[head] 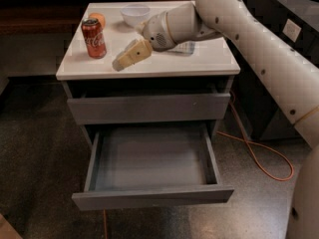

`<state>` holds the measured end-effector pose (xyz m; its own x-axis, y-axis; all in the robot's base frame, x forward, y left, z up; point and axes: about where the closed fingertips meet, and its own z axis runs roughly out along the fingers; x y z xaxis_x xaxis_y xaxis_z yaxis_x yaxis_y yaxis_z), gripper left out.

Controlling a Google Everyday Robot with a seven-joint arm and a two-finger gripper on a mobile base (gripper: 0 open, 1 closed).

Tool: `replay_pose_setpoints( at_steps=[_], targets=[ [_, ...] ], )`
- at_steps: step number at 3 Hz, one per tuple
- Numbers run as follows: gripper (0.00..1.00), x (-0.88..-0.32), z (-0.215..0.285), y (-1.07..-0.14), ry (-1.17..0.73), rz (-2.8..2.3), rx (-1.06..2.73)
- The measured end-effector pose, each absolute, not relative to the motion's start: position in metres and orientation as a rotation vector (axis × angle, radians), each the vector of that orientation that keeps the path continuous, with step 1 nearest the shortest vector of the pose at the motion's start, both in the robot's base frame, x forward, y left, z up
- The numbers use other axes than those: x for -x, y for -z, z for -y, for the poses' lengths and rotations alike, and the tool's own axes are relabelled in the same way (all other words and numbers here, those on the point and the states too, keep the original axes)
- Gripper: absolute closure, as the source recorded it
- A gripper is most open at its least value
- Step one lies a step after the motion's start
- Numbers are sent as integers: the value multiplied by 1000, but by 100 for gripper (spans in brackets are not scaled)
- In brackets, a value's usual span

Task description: Place coke can into middle drawer

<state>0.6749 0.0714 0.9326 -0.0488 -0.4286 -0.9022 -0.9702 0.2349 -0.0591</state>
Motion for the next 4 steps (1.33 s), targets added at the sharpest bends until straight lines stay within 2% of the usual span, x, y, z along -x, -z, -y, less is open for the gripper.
replay_pose_setpoints(
  at_steps=[3, 4],
  targets=[
    [0, -782, -88, -905, -512, -1844, 1206],
    [0, -811, -102, -899, -516, -1831, 1170]
  ],
)
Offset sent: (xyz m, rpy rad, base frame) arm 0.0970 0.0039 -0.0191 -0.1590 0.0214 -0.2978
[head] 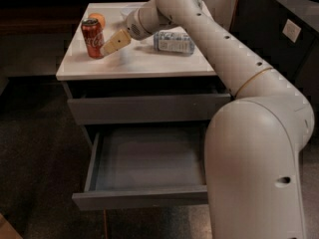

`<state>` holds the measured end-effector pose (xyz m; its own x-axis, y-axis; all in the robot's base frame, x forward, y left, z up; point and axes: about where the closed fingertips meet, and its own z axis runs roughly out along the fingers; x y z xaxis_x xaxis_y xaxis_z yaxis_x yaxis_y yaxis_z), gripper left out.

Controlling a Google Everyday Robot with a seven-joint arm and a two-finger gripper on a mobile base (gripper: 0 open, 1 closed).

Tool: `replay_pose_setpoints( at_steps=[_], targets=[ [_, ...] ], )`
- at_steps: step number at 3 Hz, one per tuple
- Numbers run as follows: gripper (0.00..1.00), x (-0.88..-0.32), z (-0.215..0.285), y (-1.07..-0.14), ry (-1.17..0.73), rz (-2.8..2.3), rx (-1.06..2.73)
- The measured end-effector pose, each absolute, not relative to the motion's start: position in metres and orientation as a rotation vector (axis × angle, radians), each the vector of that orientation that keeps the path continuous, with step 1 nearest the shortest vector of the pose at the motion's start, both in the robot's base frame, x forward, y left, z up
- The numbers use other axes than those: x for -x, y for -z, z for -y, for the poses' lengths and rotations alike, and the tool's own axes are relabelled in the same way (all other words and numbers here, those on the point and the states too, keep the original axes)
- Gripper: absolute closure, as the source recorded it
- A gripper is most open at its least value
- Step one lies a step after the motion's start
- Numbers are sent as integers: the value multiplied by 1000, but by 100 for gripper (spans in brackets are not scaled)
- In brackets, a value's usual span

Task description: Place coke can into middle drawer

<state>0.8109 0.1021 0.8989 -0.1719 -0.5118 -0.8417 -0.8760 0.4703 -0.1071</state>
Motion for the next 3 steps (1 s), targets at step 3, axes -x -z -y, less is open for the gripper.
replay_pose_setpoints(
  at_steps=[3],
  targets=[
    [0, -842, -184, -899, -690, -1747, 1200]
  ],
)
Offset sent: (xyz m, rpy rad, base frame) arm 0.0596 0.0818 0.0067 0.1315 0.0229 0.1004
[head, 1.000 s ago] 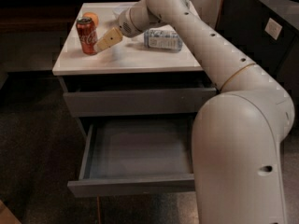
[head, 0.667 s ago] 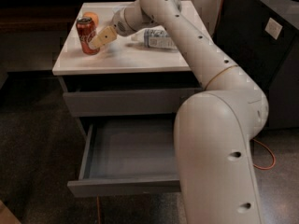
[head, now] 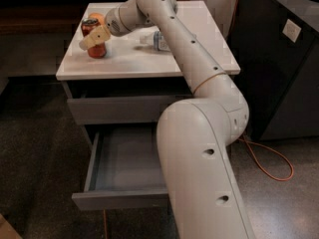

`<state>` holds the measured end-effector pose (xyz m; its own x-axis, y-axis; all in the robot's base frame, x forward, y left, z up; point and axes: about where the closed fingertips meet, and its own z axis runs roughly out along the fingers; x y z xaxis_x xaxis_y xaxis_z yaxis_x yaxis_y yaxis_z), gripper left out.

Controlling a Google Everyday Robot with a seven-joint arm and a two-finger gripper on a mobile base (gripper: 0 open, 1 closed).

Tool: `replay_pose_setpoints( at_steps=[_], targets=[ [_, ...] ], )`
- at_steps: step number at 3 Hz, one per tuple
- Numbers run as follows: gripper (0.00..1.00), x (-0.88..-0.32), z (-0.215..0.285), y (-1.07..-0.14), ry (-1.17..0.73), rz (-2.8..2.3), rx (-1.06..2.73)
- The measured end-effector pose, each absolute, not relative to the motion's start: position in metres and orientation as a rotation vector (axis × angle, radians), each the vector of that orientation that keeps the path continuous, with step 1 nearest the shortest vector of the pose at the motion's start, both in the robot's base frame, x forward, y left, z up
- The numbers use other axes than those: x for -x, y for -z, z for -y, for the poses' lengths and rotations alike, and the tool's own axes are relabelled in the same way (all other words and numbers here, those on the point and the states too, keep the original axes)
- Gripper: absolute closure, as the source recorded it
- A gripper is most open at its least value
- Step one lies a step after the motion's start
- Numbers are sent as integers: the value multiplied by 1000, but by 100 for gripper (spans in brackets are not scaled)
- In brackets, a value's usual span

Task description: Place coke can into middle drawer

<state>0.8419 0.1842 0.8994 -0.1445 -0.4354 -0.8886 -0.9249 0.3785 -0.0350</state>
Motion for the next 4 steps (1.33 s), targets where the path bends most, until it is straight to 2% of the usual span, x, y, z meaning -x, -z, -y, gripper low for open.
replay_pose_setpoints(
  at_steps=[1, 4],
  targets=[
    [18, -835, -199, -904, -729, -1728, 1230],
    [87, -806, -187, -946, -761, -1626, 1232]
  ],
)
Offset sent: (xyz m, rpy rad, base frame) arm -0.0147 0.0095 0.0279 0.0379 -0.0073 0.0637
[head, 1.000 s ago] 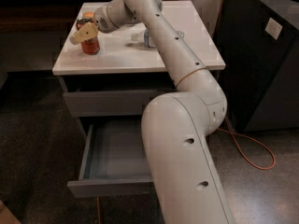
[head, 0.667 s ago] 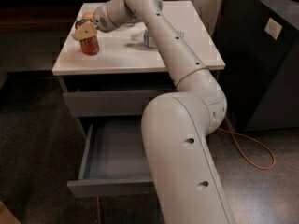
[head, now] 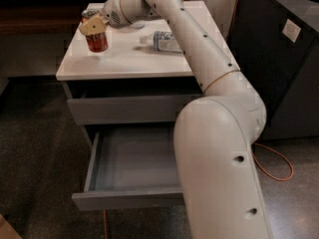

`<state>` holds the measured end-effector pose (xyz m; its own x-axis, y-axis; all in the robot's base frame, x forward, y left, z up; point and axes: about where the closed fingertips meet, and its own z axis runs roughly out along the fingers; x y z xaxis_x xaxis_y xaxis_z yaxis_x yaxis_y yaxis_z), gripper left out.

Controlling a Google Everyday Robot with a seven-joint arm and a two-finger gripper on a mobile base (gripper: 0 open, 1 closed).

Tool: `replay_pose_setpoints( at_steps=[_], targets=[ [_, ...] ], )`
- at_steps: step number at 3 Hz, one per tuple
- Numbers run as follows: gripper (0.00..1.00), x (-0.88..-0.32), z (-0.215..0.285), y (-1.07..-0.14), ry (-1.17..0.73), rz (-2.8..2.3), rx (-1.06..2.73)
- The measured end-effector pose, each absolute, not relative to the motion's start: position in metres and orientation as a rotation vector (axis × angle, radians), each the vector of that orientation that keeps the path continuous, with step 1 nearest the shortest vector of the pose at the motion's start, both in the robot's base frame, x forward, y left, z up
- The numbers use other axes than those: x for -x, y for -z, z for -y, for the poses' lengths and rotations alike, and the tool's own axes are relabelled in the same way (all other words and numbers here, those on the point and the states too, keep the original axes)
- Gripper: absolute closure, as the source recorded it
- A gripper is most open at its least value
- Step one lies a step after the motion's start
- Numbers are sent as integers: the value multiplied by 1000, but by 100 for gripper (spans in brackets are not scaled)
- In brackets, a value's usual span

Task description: Place coke can into middle drawer

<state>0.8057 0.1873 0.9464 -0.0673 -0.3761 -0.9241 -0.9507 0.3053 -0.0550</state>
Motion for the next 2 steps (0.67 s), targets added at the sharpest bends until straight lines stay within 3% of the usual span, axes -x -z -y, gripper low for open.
replay_pose_setpoints(
  at_steps=[1, 2],
  targets=[
    [100, -766, -176, -970, -804, -1553, 1202],
    [100, -730, -169, -975, -824, -1528, 1185]
  ],
)
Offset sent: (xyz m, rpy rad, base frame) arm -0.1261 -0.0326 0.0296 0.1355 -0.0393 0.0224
